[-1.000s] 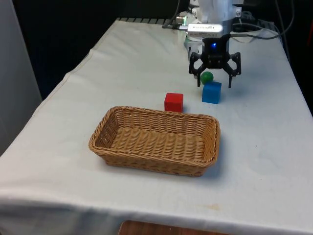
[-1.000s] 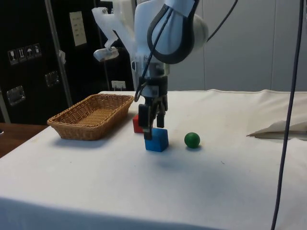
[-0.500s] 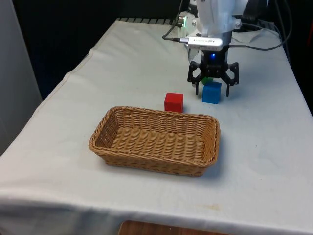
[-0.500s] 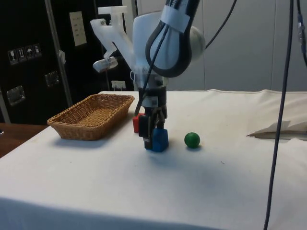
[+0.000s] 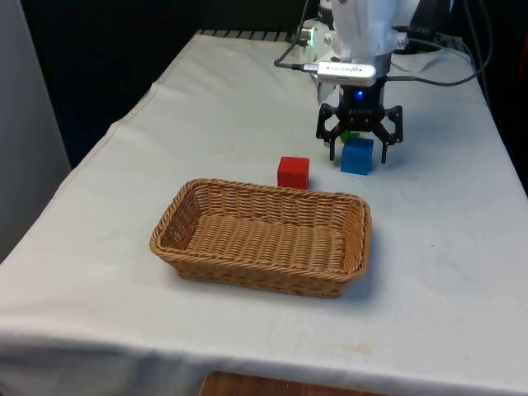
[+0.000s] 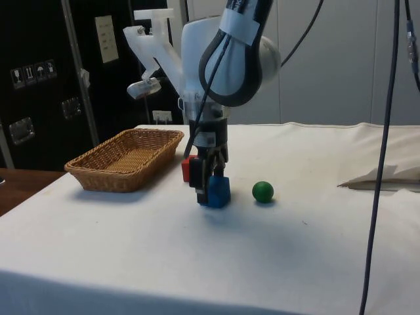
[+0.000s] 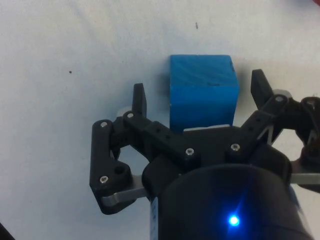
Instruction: Place all non-red objects into the basket.
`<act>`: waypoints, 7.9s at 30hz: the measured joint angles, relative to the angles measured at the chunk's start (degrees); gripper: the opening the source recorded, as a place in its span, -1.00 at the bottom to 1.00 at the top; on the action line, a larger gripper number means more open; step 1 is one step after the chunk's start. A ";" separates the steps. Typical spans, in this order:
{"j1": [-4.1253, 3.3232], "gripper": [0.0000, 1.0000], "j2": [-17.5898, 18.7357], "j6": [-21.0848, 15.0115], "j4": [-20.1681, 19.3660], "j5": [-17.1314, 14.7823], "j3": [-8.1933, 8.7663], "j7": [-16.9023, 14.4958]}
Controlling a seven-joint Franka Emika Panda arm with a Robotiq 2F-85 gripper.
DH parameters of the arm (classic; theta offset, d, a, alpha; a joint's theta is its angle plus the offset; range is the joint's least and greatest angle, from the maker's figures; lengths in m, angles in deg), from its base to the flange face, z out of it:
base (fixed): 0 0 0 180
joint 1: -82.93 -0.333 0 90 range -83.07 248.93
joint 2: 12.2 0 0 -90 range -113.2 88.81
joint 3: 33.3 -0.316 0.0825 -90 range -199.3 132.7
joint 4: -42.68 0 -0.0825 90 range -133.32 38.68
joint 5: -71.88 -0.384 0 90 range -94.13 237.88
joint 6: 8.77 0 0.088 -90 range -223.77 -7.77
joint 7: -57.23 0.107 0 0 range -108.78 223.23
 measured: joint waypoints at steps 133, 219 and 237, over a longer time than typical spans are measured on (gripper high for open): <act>4.76 -0.35 25.32 23.95 49.68 -7.16 9.40 -7.45; 3.04 1.00 -8.14 29.05 19.14 6.30 13.92 -7.56; 2.23 1.00 -18.91 29.16 9.17 11.80 11.57 -2.69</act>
